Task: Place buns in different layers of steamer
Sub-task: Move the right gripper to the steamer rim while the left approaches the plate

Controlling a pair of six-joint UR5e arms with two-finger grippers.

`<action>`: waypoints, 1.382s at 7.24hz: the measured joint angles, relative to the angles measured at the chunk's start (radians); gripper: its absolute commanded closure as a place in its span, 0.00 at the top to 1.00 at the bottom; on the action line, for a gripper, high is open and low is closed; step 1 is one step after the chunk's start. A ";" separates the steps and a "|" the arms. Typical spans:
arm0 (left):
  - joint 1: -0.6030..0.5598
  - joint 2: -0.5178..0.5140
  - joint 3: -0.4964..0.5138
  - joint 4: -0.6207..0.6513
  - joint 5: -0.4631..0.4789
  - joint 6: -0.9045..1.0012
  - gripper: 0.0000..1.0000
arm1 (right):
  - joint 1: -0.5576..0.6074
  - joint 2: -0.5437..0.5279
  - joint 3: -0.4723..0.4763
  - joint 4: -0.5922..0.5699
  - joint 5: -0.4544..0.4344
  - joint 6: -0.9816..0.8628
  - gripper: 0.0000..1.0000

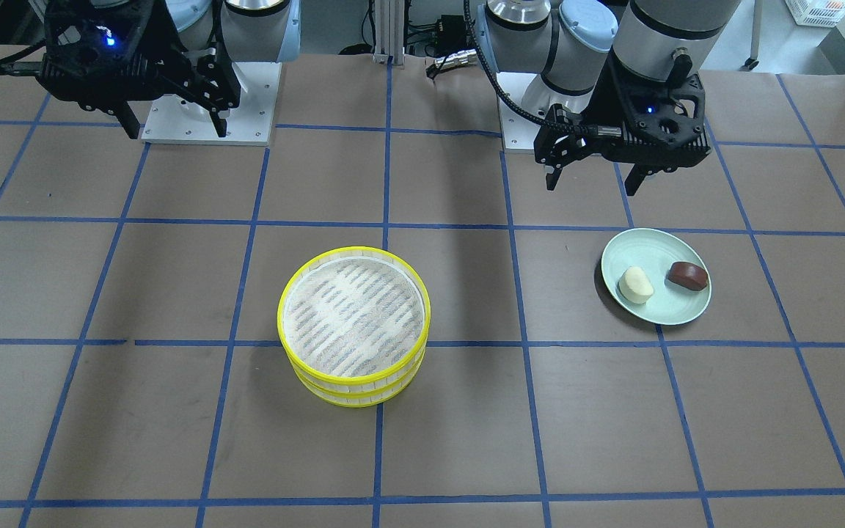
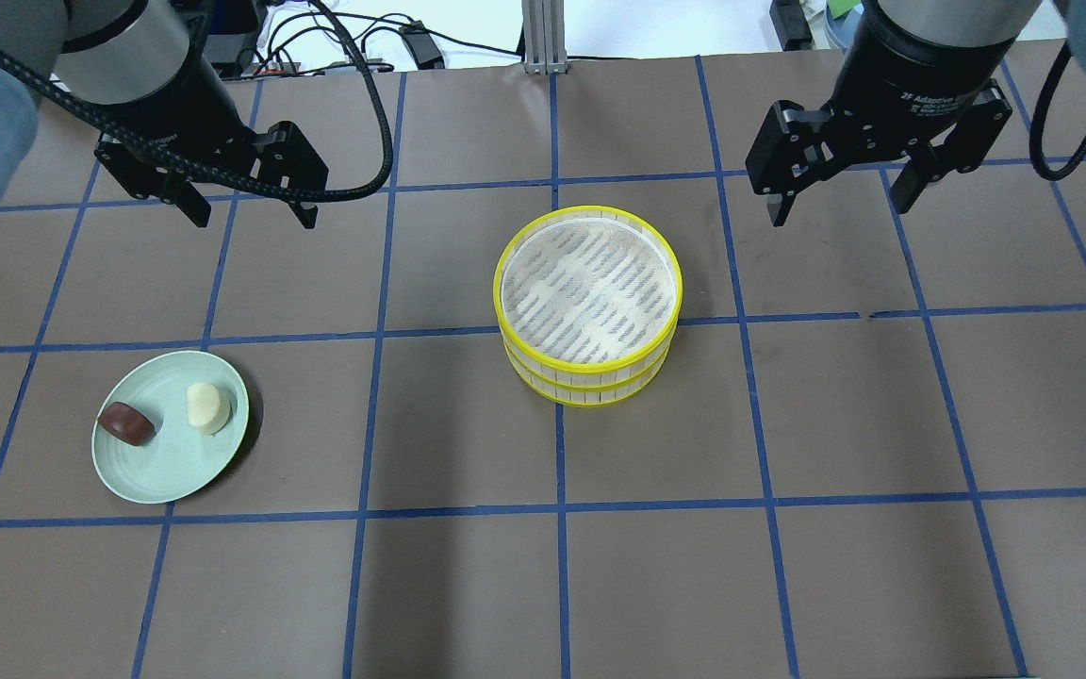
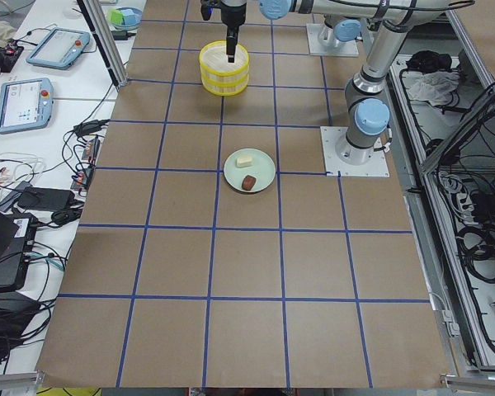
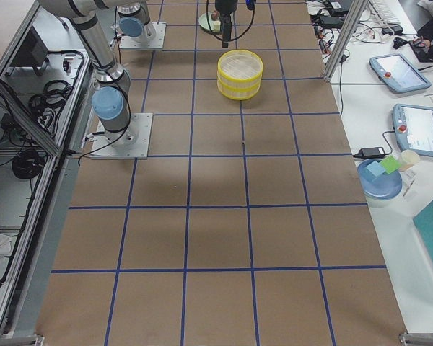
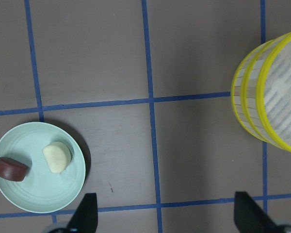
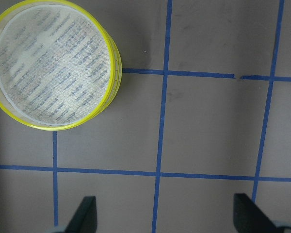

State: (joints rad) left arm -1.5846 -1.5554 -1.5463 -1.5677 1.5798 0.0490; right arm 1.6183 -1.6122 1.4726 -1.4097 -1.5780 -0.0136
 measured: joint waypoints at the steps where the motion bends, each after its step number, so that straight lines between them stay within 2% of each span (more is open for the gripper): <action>1: 0.000 0.000 -0.001 0.000 0.000 0.000 1.00 | 0.000 0.000 0.000 0.000 0.000 0.000 1.00; 10: 0.019 -0.003 -0.002 0.005 0.006 0.007 1.00 | 0.000 0.000 0.005 0.001 -0.002 0.004 1.00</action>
State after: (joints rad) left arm -1.5659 -1.5588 -1.5478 -1.5632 1.5855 0.0561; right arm 1.6183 -1.6120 1.4776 -1.4085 -1.5800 -0.0097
